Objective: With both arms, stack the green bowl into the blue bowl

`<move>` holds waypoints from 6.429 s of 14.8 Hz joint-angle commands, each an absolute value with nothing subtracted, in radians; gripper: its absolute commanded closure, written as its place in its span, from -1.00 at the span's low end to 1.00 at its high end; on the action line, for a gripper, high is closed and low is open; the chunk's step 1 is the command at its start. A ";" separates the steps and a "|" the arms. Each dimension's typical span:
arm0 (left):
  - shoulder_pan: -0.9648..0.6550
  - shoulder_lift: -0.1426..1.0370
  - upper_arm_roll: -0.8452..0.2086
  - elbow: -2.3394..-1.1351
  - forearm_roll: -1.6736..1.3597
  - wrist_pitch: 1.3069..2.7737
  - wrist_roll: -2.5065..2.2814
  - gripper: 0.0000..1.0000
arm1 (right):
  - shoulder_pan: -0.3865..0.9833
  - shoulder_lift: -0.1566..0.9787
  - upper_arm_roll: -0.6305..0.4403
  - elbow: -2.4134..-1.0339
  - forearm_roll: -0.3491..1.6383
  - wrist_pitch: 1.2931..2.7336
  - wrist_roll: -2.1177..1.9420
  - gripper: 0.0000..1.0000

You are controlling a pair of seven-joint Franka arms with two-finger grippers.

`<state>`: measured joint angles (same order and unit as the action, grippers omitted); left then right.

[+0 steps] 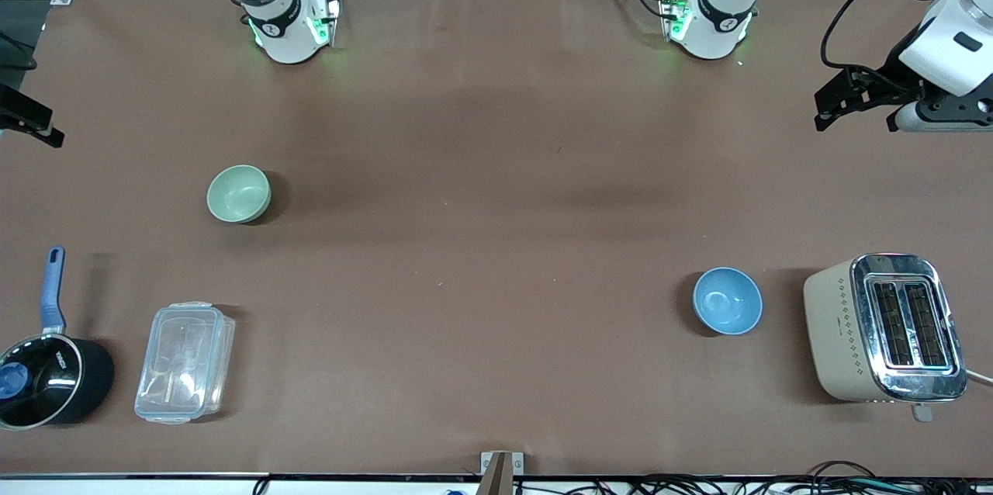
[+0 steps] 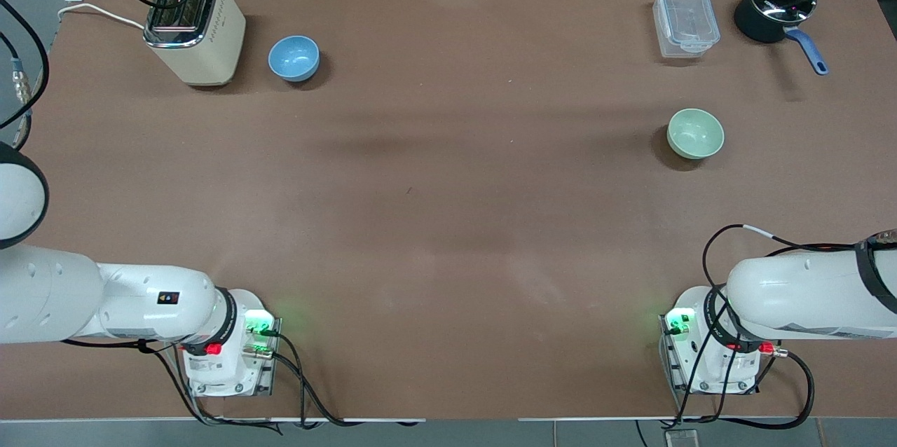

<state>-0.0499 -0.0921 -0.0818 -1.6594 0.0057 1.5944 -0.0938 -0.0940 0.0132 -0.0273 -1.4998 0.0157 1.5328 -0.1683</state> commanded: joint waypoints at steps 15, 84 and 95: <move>-0.025 0.330 -0.078 -1.698 0.087 1.995 -0.083 -1.00 | -0.064 -0.037 -0.034 -1.721 0.020 1.624 -0.095 -0.99; 0.038 0.195 -0.337 -1.505 0.256 1.737 -0.348 -1.00 | 0.657 0.409 -0.029 -1.838 0.227 2.256 0.630 0.99; 0.057 0.012 -0.132 -1.548 0.025 1.588 -0.032 -1.00 | 0.641 0.483 -0.026 -1.859 0.242 2.304 0.638 0.95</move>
<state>0.1229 0.0694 -0.2152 -1.4983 0.0627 1.6069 -0.0547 0.6482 0.4863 -0.0300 -1.8450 0.2454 2.3006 0.6189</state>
